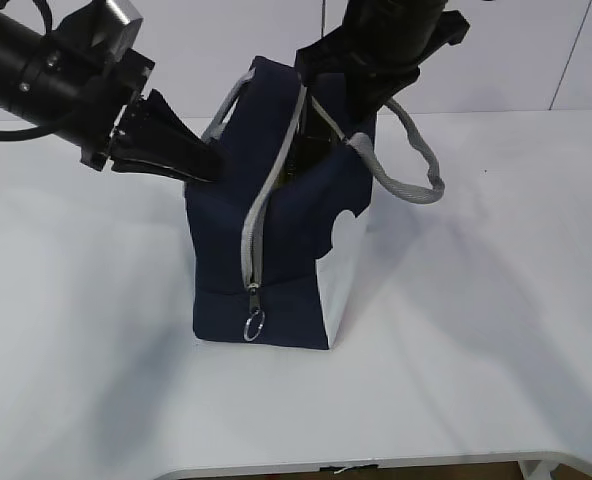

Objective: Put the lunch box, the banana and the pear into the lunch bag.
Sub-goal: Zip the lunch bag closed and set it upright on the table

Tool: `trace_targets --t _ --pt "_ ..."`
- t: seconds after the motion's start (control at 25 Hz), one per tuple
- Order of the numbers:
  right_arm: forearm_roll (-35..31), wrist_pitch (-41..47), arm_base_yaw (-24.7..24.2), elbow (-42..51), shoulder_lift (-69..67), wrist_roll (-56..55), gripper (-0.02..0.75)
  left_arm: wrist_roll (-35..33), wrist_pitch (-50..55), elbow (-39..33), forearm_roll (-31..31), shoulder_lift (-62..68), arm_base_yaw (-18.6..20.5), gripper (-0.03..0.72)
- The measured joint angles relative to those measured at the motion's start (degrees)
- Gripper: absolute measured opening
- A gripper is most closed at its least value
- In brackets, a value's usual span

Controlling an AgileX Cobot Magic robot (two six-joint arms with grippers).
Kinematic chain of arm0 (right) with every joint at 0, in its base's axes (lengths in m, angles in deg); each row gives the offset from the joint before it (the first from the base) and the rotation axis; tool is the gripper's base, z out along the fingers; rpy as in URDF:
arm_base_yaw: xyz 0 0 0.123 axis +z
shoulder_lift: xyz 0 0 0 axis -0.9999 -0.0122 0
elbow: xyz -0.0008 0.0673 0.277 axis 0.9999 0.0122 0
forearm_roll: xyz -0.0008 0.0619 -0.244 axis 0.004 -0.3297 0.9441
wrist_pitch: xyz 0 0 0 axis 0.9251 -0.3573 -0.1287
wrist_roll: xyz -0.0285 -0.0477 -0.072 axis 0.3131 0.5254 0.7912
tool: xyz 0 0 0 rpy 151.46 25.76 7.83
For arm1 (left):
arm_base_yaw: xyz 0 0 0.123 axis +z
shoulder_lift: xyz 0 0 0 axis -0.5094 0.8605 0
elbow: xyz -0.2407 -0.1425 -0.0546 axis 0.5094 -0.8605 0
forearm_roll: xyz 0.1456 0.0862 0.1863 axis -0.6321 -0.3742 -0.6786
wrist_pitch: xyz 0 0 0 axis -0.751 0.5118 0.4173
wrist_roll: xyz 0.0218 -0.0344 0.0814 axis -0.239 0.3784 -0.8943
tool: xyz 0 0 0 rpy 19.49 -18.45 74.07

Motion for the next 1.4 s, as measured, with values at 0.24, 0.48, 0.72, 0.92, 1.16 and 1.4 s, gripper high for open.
trace_targets --t 0.24,0.48,0.72,0.92,1.16,1.4 --pt "1.94 0.0 0.0 0.0 -0.03 8.05 0.02 0.22 -3.18 0.0 6.13 0.0 -2.9 -0.012" --pt "1.65 -3.31 0.0 0.0 -0.26 16.39 0.02 1.54 -8.6 0.0 8.27 0.0 -3.99 -0.013" --pt "1.3 -6.86 0.0 0.0 -0.55 19.16 0.02 1.99 -12.21 0.0 8.65 0.0 -3.99 -0.013" --pt "1.06 -8.21 0.0 0.05 -0.61 19.64 0.02 2.41 -12.94 0.0 7.23 0.0 -3.99 -0.013" --pt "-0.8 -8.36 0.0 0.05 -0.61 19.63 0.041 2.63 -13.86 0.0 5.05 0.0 -3.99 0.006" --pt "-1.97 -10.24 0.0 0.05 -0.61 19.63 0.144 2.63 -14.96 0.0 3.43 0.0 -3.99 0.085"
